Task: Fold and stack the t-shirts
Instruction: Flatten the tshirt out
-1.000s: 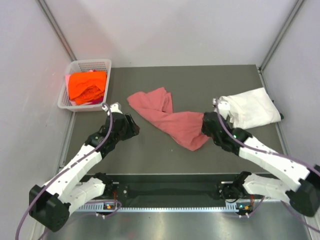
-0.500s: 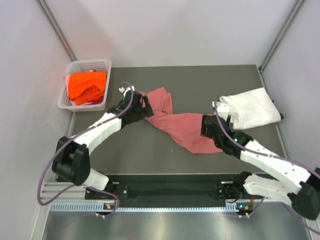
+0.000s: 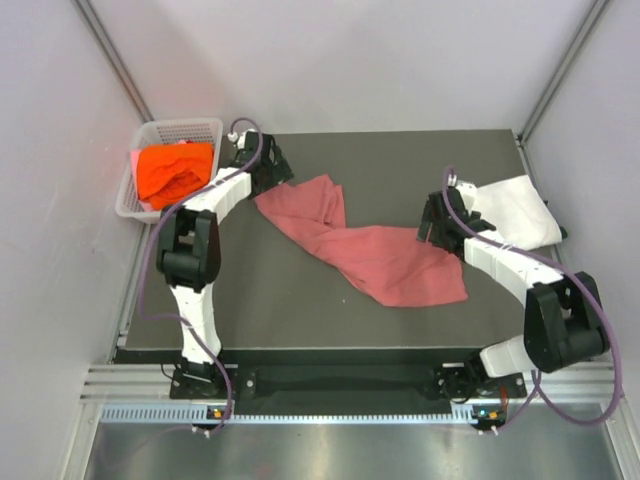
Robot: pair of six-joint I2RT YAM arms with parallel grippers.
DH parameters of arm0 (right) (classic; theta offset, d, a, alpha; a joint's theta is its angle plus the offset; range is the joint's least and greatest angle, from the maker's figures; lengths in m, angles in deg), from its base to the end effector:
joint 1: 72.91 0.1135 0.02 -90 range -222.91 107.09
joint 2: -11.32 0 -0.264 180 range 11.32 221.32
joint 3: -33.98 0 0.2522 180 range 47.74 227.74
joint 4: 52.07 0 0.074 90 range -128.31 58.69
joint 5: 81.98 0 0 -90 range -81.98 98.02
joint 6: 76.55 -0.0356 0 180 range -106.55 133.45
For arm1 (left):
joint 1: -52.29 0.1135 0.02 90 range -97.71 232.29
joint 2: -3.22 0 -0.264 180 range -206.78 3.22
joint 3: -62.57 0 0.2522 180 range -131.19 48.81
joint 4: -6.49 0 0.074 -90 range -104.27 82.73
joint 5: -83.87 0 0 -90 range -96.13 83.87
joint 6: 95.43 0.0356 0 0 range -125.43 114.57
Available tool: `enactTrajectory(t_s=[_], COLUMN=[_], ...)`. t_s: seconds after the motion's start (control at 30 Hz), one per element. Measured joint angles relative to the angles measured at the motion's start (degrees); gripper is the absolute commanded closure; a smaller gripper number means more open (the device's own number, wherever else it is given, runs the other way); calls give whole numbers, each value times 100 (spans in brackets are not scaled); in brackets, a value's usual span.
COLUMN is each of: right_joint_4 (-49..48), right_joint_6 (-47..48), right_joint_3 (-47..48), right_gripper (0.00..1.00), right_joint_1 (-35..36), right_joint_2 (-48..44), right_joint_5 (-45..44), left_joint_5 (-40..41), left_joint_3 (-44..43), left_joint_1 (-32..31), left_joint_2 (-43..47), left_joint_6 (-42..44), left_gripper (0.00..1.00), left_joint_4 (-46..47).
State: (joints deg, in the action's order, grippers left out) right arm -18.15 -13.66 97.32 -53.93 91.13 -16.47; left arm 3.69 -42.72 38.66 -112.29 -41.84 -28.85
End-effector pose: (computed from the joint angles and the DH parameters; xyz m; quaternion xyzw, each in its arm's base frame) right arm 0.2724 0.0781 0.2199 0.1369 0.9120 -0.0540 0.3828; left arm 0.4468 -0.1021 0.2291 -0.2139 0.8978 -0.0876 0.3749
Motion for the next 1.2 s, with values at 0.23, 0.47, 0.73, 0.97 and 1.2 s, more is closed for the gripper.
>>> enactTrajectory(t_s=[0.23, 0.47, 0.73, 0.97, 1.2], right_joint_4=[-463, -813, -748, -131, 212], right_joint_6=[59, 173, 184, 212, 278], right_joint_3=[0, 2, 179, 1644, 2959], right_gripper=[34, 88, 100, 100, 100], right_joint_1=[-782, -968, -968, -1132, -1353], right_joint_2=[776, 1231, 1244, 1241, 686], right_joint_5=[612, 1290, 1412, 1589, 1755], left_joint_5=[-286, -557, -822, -1281, -1517], left_joint_3=[-1115, -1414, -1281, -1561, -1692], left_joint_1=[173, 223, 273, 693, 1314], left_joint_2=[-1290, -1578, -1558, -1274, -245], left_joint_6=[107, 109, 9, -181, -389], left_gripper=[9, 78, 100, 100, 100], left_joint_4=[-149, -175, -140, -409, -695])
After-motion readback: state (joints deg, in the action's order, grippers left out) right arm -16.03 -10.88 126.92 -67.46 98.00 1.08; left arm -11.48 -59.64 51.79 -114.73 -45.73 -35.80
